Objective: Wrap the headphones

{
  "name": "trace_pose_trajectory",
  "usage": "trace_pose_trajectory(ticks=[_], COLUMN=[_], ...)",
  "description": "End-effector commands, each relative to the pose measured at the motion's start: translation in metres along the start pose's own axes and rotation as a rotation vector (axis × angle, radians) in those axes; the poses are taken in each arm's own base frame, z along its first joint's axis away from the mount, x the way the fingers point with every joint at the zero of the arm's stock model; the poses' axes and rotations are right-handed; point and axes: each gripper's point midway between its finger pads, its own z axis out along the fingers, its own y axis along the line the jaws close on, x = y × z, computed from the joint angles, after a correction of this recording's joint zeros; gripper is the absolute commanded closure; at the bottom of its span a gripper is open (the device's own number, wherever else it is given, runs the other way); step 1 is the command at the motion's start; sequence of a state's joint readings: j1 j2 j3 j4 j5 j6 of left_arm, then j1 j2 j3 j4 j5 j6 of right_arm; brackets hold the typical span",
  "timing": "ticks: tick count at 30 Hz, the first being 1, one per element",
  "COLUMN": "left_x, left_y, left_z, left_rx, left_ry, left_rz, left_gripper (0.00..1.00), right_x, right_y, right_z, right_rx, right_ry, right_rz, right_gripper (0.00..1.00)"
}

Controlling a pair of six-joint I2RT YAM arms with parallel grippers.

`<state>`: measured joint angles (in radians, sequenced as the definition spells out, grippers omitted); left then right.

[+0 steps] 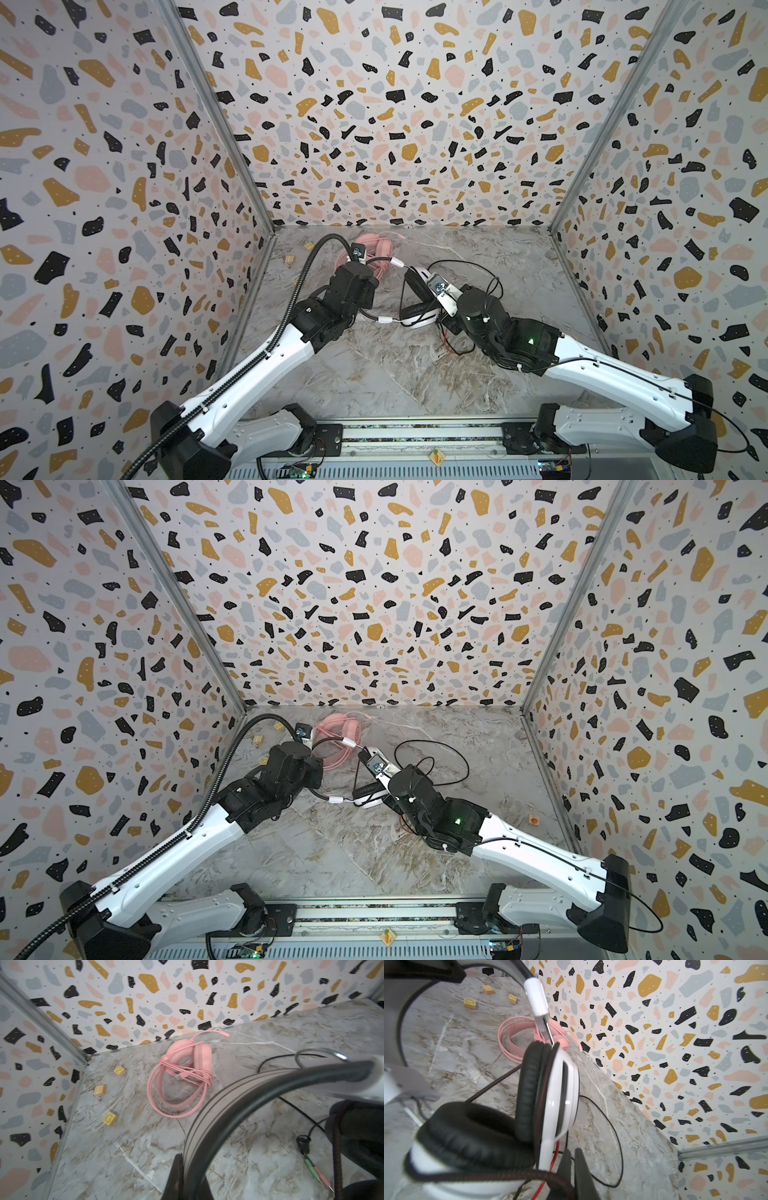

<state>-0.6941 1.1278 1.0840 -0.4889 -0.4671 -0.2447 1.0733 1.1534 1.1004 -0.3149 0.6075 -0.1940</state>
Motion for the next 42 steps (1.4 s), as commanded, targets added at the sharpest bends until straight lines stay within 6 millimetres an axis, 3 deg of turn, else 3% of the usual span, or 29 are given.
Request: trace_pose_trajectory(ticks=[1, 6, 12, 16, 19, 24, 35, 42], left_x=[0.001, 0.004, 0.014, 0.011, 0.009, -0.011, -0.061, -0.081], left_y=[-0.029, -0.036, -0.058, -0.066, -0.078, -0.075, -0.088, -0.105], left_z=[-0.011, -0.026, -0.042, -0.059, -0.077, -0.098, -0.139, -0.165], left_rx=[0.136, 0.21, 0.367, 0.456, 0.566, 0.601, 0.749, 0.897], left_ry=[0.021, 0.009, 0.066, 0.06, 0.049, -0.005, -0.095, -0.107], left_rz=[0.06, 0.035, 0.067, 0.059, 0.073, 0.04, -0.024, -0.073], left_gripper=[1.0, 1.0, 1.0, 1.0, 1.0, 1.0, 1.0, 1.0], right_x=[-0.04, -0.054, -0.068, -0.065, -0.058, -0.03, 0.023, 0.031], right_y=[-0.044, -0.062, -0.061, -0.053, -0.048, -0.049, -0.011, 0.005], right_z=[-0.017, -0.02, -0.015, -0.007, -0.002, 0.01, 0.034, 0.044], right_rx=[0.145, 0.216, 0.076, -0.021, -0.136, -0.182, -0.419, -0.552], right_ry=[-0.093, -0.124, -0.22, -0.252, -0.251, -0.217, -0.2, -0.249], right_rz=[0.023, 0.024, 0.142, 0.18, 0.234, 0.306, 0.488, 0.574], right_gripper=[0.92, 0.91, 0.9, 0.9, 0.9, 0.9, 0.9, 0.89])
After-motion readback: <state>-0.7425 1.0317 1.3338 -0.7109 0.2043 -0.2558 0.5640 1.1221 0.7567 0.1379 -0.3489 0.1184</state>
